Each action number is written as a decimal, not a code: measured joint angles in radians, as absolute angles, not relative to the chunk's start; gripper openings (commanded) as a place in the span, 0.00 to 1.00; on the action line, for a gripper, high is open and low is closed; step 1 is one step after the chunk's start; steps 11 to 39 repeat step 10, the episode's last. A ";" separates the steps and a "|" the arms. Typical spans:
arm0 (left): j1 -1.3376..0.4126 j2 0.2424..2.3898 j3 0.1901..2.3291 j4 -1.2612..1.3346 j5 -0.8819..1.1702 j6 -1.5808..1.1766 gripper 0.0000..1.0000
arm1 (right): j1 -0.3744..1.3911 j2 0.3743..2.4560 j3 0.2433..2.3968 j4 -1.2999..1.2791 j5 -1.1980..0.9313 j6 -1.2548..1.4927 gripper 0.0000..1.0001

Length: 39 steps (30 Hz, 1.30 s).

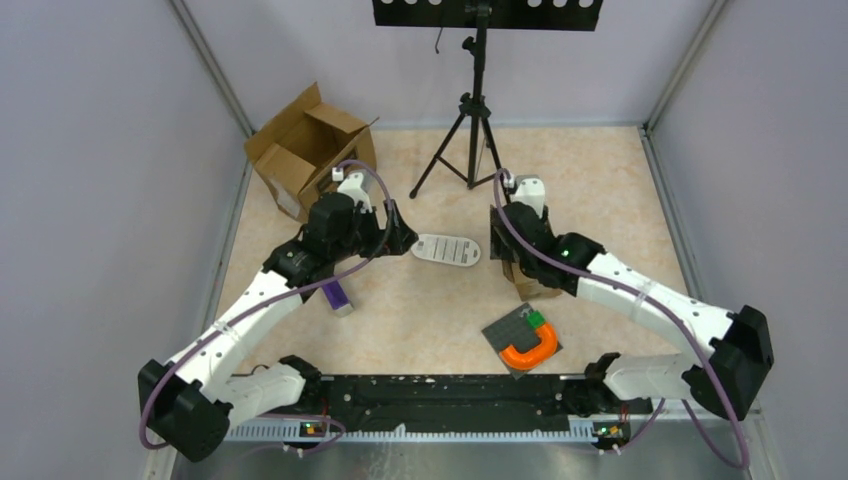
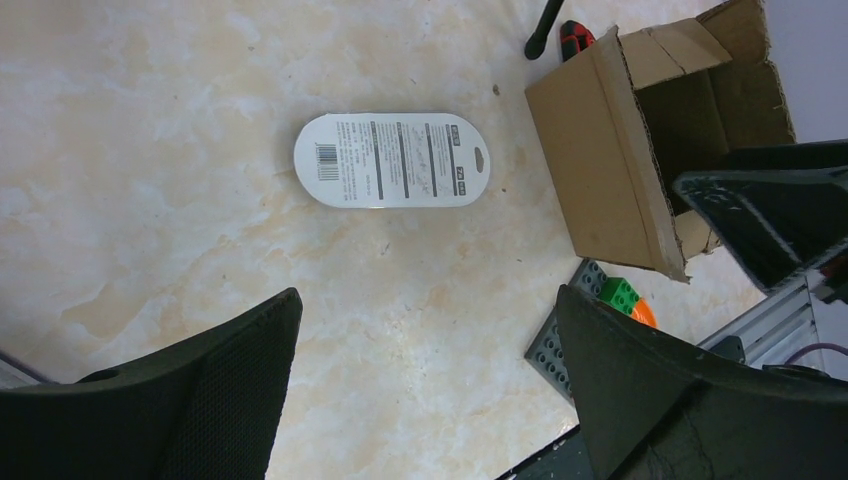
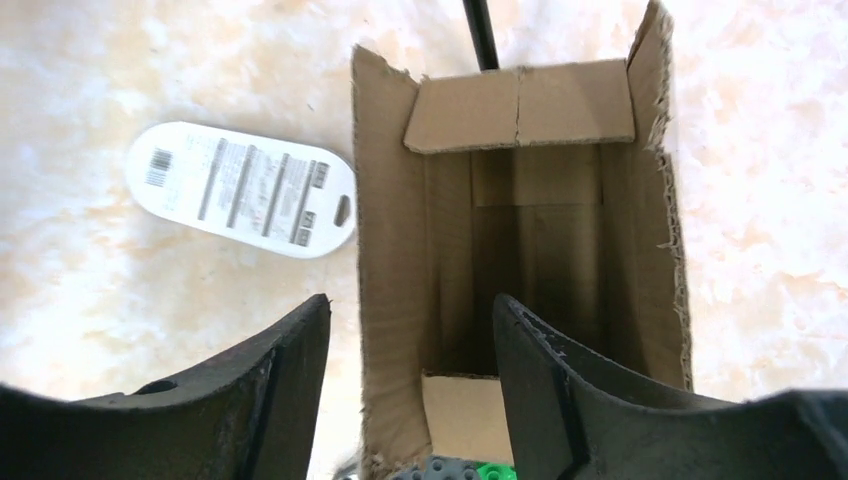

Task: Unpack the express box
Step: Place the express box at the center of the board, then reset both arms

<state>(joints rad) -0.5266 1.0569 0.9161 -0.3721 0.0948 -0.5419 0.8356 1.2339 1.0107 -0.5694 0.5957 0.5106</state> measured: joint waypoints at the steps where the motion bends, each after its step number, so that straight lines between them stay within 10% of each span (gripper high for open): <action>1: -0.527 1.057 0.916 -0.372 0.098 -0.540 0.98 | 0.836 1.220 1.019 -0.569 0.591 0.513 0.66; 39: -0.527 1.057 0.916 -0.365 0.114 -0.527 0.99 | 0.836 1.083 1.110 -0.570 0.572 0.516 0.76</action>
